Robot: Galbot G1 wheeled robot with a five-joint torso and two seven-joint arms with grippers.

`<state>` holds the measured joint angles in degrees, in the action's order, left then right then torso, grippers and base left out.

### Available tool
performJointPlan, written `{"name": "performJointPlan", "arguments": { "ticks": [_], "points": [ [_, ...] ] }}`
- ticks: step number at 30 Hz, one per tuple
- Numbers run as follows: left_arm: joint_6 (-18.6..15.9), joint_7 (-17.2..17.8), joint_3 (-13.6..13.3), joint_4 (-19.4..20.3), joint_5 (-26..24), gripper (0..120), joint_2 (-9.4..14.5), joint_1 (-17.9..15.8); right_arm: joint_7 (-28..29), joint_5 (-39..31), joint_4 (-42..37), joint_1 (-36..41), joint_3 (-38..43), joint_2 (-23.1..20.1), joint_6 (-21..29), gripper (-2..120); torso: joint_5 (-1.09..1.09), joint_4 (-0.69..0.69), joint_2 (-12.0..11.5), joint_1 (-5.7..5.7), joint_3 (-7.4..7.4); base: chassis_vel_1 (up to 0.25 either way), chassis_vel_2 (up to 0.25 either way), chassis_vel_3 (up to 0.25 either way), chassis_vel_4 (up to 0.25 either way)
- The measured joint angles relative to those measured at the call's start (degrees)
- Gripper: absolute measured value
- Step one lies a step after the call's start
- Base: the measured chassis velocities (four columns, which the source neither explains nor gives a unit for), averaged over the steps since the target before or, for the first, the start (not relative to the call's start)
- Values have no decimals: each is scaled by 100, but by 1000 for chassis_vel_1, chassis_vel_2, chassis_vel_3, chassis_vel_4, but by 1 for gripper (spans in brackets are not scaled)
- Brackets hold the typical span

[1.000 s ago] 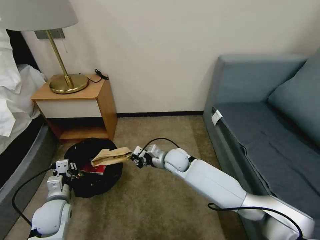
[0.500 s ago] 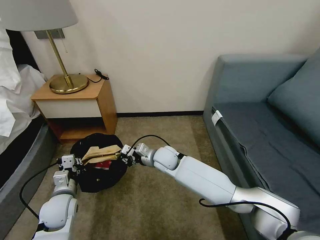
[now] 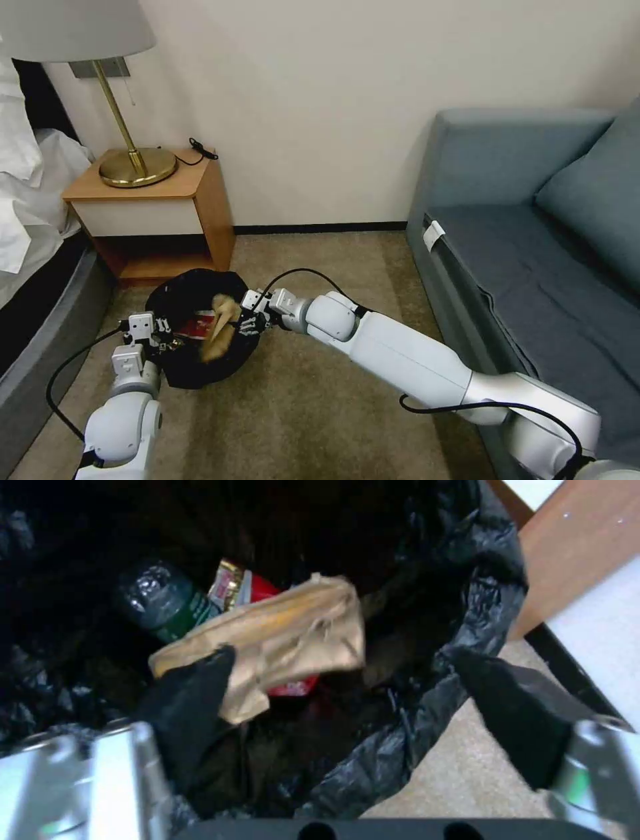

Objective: Pick up the trash bin, then pick up the garbage on the floor and place it into the trash bin.

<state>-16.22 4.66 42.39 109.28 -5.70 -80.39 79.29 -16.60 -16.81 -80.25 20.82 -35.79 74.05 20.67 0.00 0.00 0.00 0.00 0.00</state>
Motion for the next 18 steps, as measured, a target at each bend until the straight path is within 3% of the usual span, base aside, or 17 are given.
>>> {"name": "performJointPlan", "arguments": {
  "ticks": [3, 8, 11, 12, 16, 18],
  "points": [
    [0, 2, -17, 19, -38, 4, -14, -4, -1, -9, -66, -23, 37, -55, 8, 98, 0, 0, 0, 0, 0, 0, 0, 0, 0],
    [-13, 86, 40, 28, -204, 4, 12, -40, 6, -103, -246, 69, 435, -162, 32, 100, 0, 0, 0, 0, 0, 0, 0, 0, 0],
    [-188, 442, 133, 106, -1149, 4, 44, -27, 12, -258, -455, 379, 1023, -334, 51, 100, 2, 1, 0, 0, 0, 0, 0, 0, 0],
    [-188, 442, 133, 106, -1149, 4, 44, -27, 12, -258, -455, 379, 1023, -334, 51, 100, 2, 1, 0, 0, 0, 0, 0, 0, 0],
    [-343, 947, 391, 108, -2327, 4, 23, 2, 2, -357, -597, 818, 1863, -562, 39, 100, 2, -2, 0, 0, 0, 0, 0, 0, 0],
    [-343, 1000, 425, 97, -2480, 4, 24, 7, 1, -378, -615, 866, 1981, -582, 35, 100, 1, -2, 0, 0, 0, 0, 0, 0, 0]
  ]
}}
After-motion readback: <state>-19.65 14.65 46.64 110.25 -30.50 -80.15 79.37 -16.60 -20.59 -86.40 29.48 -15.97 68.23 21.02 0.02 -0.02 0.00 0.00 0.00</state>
